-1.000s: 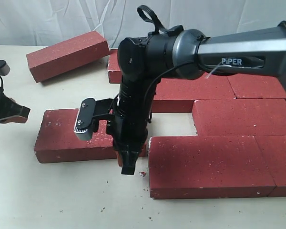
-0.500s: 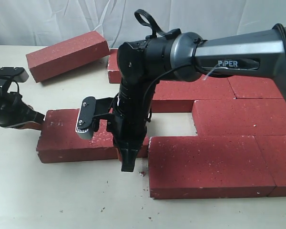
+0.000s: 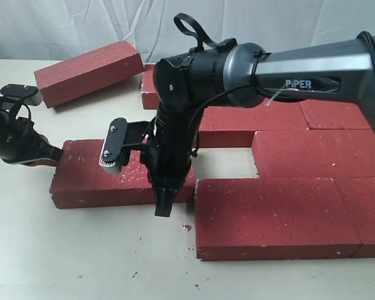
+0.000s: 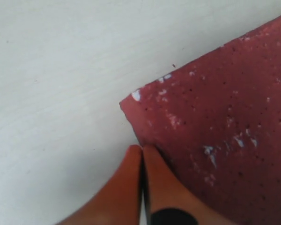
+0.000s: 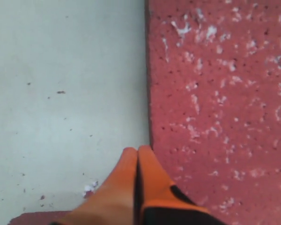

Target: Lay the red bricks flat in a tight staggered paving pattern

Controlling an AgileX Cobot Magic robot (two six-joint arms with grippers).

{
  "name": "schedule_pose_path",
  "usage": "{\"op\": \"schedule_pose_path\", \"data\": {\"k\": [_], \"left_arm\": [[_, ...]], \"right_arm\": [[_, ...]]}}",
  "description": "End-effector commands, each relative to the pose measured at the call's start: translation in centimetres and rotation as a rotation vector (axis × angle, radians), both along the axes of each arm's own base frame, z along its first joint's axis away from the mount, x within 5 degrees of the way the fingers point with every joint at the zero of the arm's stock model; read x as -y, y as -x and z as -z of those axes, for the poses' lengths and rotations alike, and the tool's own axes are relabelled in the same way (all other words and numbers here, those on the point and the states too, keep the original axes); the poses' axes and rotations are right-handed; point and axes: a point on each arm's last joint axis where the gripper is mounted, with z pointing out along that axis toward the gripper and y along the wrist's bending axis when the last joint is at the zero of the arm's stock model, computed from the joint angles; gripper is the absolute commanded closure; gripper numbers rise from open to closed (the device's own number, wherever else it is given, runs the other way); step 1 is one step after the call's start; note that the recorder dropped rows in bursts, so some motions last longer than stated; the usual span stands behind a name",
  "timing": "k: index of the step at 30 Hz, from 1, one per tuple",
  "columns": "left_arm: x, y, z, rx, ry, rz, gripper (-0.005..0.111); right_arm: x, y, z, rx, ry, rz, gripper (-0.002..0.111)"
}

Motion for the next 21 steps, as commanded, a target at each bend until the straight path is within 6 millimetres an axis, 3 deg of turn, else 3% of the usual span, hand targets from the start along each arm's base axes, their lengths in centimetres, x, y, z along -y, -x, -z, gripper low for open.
{"op": "schedule_pose_path", "data": {"k": [1,9,15,17,20,21], "left_arm": [[0.3,-0.2,0.0,0.006,0.002,-0.006,0.107],[0.3,-0.2,0.0,0.013,-0.006,-0.011,0.107],[0.1,-0.4,0.0,0.038,-0.032,-0.009,0.107],[0.0,-0.5,0.0,0.042,-0.037,-0.013,0.107],[-0.2,-0.8,0.0,0.063,-0.044,-0.070,0.107],[-0.2,-0.9,0.0,0.065,-0.042,-0.075,0.107]], "right_arm": [[0.0,-0.5,-0.1,0.053,-0.004,0.058,0.109],[0.3,0.4,0.0,-0.041,0.029,0.062,0.109],[1.2,0.7,-2.9,-0.013,0.039,0.049,0.109],[2.4,-0.6,-4.0,0.050,0.033,0.138,0.109],[5.5,-4.5,-4.9,0.137,-0.087,0.498,0.109],[6.4,-5.4,-4.8,0.142,-0.095,0.535,0.109]]}}
